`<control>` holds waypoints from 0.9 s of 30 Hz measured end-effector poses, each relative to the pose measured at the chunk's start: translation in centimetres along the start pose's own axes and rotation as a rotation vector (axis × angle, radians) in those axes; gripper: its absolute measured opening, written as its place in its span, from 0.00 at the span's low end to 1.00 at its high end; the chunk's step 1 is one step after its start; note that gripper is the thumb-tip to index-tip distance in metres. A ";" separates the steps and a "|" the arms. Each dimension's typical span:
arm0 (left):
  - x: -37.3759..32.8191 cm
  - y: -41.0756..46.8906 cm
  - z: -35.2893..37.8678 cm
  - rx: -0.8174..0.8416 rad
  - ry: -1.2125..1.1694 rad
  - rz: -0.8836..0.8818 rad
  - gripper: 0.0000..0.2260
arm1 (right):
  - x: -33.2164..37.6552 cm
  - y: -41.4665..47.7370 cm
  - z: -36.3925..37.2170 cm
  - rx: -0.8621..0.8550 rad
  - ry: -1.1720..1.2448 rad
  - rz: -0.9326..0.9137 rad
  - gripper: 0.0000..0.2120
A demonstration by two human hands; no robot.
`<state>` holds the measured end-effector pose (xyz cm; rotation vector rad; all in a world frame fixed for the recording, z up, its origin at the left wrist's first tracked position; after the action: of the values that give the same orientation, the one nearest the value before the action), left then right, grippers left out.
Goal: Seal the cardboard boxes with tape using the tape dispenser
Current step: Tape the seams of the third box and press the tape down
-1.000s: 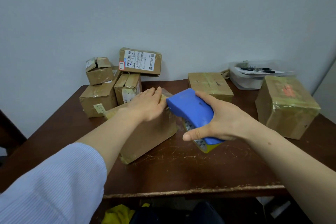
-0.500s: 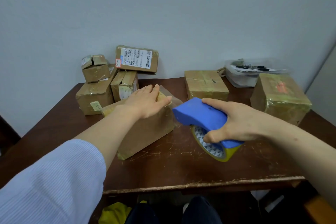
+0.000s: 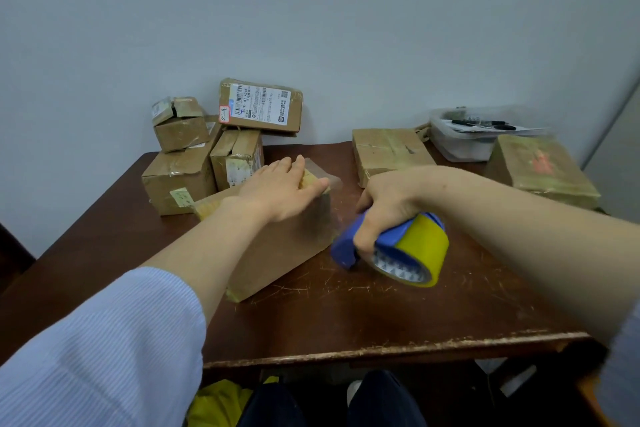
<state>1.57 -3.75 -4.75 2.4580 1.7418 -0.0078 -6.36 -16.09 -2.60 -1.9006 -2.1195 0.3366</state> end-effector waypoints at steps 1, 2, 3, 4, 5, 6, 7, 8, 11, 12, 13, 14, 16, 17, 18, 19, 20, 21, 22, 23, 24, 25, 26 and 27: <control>0.1 0.0 0.1 0.005 0.005 0.002 0.37 | -0.6 0.0 -0.2 -0.018 0.008 0.009 0.33; 0.2 0.0 0.1 0.009 0.012 0.004 0.40 | -1.4 -0.1 -0.9 -0.059 0.006 0.022 0.33; 0.2 0.1 0.2 0.017 0.014 0.007 0.41 | -2.5 -0.5 -1.9 -0.112 -0.005 0.044 0.34; 0.2 0.1 0.2 0.028 0.014 0.011 0.43 | -3.7 -0.8 -2.8 -0.169 -0.023 0.078 0.35; 0.2 0.1 0.3 0.036 0.024 0.015 0.44 | -4.9 -0.8 -3.3 -0.228 -0.050 0.110 0.36; 0.1 0.1 0.3 0.041 0.042 0.020 0.44 | -5.8 -0.6 -3.2 -0.285 -0.084 0.134 0.35; 0.1 0.0 0.3 0.042 0.060 0.026 0.44 | -6.4 -0.2 -2.5 -0.332 -0.108 0.148 0.34; 0.0 -0.1 0.2 0.041 0.070 0.030 0.43 | -6.9 0.5 -1.3 -0.360 -0.119 0.157 0.33; -0.3 -0.4 -0.1 0.045 0.073 0.030 0.40 | -7.9 2.5 3.0 -0.387 -0.159 0.178 0.35; -0.5 -0.6 -0.2 0.050 0.064 0.028 0.39 | -8.0 2.8 3.9 -0.403 -0.185 0.181 0.36; -0.5 -0.7 -0.3 0.063 0.053 0.022 0.39 | -8.0 3.0 4.5 -0.422 -0.206 0.180 0.37; -0.4 -0.8 -0.4 0.079 0.044 0.011 0.39 | -7.9 3.1 5.0 -0.445 -0.220 0.177 0.38; 0.3 -0.9 -0.4 0.112 0.025 -0.034 0.40 | -7.8 3.2 5.6 -0.489 -0.247 0.171 0.40; 0.8 -0.9 -0.3 0.133 0.019 -0.074 0.42 | -7.9 3.1 5.8 -0.496 -0.249 0.178 0.40; 1.3 -1.1 -0.4 0.148 0.011 -0.118 0.45 | -8.1 2.9 5.7 -0.495 -0.250 0.195 0.40; 1.8 -1.2 -0.4 0.163 0.008 -0.158 0.47 | -8.2 2.6 5.5 -0.496 -0.274 0.220 0.37; 2.1 -1.6 -0.4 0.174 0.013 -0.188 0.50 | -7.9 2.2 4.9 -0.512 -0.320 0.243 0.34; 2.4 -2.0 -0.5 0.176 0.013 -0.211 0.50 | -7.1 1.7 4.0 -0.556 -0.350 0.247 0.31; 2.6 -2.5 -0.7 0.166 0.000 -0.225 0.49 | -5.8 1.3 2.9 -0.628 -0.313 0.221 0.27; 2.8 -2.9 -0.8 0.137 -0.026 -0.232 0.44 | -4.2 1.0 1.9 -0.702 -0.200 0.168 0.23; 3.2 -3.1 -1.1 0.085 -0.058 -0.235 0.39 | -2.7 0.9 1.0 -0.757 -0.003 0.099 0.20; 3.8 -3.4 -1.4 0.025 -0.087 -0.252 0.34 | -1.4 1.2 0.5 -0.767 0.232 0.045 0.19; 4.5 -3.7 -1.9 -0.039 -0.118 -0.282 0.30 | -0.5 1.8 0.3 -0.726 0.451 0.031 0.18; 5.2 -4.0 -2.2 -0.099 -0.152 -0.317 0.27 | 0.3 2.5 0.4 -0.678 0.637 0.040 0.18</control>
<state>-0.58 2.70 -3.36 2.0328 1.9894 -0.1325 -4.25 -15.54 -3.86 -1.9801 -1.8522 -0.9716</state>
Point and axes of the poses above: each hand's wrist, its own y-axis towards the middle knuckle, its own z-axis out of the palm, x = y × z, the point moved 9 cm from there along y, towards the middle knuckle, and after that the axes turned 7 degrees about -x, right-handed, at the moved point
